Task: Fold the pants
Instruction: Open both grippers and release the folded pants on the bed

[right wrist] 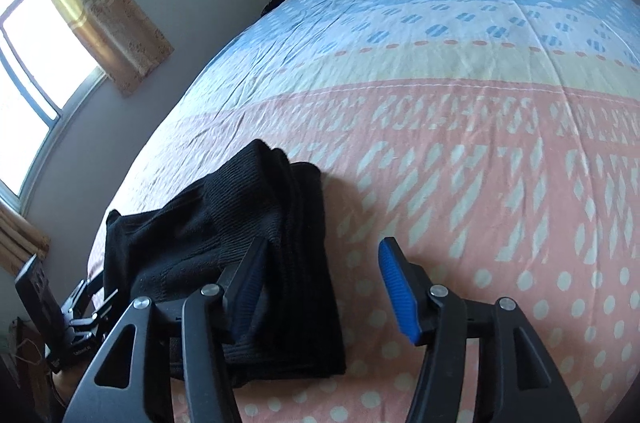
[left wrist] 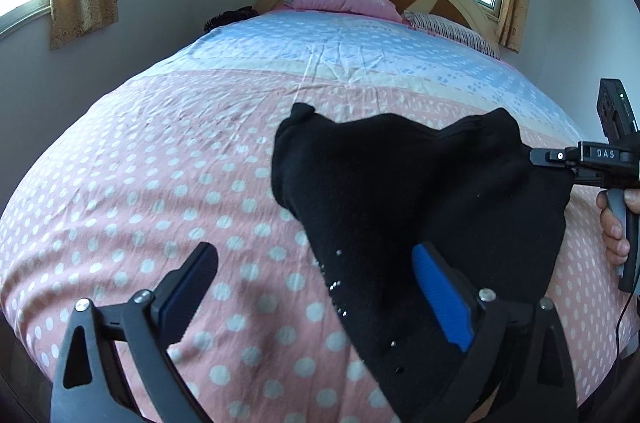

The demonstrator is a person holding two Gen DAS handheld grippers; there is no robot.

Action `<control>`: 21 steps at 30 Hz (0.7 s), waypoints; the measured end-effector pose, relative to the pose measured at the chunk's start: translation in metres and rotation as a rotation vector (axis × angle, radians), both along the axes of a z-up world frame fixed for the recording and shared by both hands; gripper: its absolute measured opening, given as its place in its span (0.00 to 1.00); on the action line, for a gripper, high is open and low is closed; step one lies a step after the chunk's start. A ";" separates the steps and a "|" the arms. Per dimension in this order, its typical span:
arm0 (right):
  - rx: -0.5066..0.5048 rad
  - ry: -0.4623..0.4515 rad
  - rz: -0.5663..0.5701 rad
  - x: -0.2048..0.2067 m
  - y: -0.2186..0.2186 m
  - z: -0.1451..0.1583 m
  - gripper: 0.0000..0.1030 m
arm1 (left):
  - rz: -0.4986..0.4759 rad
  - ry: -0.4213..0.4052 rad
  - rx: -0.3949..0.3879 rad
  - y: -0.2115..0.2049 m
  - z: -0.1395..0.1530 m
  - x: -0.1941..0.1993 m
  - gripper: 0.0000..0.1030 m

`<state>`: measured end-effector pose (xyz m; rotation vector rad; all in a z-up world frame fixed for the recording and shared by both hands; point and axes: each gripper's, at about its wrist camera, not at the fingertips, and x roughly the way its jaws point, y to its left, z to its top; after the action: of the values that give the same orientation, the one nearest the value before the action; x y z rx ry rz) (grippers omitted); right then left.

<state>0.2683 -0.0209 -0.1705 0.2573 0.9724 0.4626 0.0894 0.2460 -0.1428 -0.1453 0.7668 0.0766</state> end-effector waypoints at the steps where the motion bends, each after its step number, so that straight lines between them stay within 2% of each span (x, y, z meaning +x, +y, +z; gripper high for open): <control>1: 0.003 -0.001 -0.007 -0.001 -0.002 0.001 0.58 | 0.001 0.003 -0.002 0.001 0.000 -0.002 0.98; 4: -0.026 -0.016 -0.045 -0.009 -0.007 0.009 0.58 | 0.011 0.012 -0.011 0.005 0.003 -0.008 0.98; 7: -0.119 -0.088 -0.112 -0.029 -0.008 0.027 0.58 | 0.017 0.000 0.021 0.003 0.015 -0.019 0.98; 10: -0.158 -0.155 -0.143 -0.059 -0.008 0.049 0.58 | 0.018 -0.043 0.037 0.000 0.035 -0.035 0.98; 15: -0.215 -0.301 -0.100 -0.126 0.004 0.087 0.59 | 0.010 -0.139 0.063 -0.013 0.074 -0.063 0.99; 17: -0.223 -0.340 -0.083 -0.147 0.008 0.099 0.65 | 0.005 -0.174 0.069 -0.019 0.088 -0.072 1.00; 21: -0.246 -0.412 -0.057 -0.186 0.015 0.118 0.69 | -0.008 -0.225 0.080 -0.028 0.111 -0.082 1.00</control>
<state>0.0824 -0.0059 -0.0521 -0.0339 0.6082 0.3220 0.0073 0.2184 -0.0314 -0.0737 0.5388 0.0821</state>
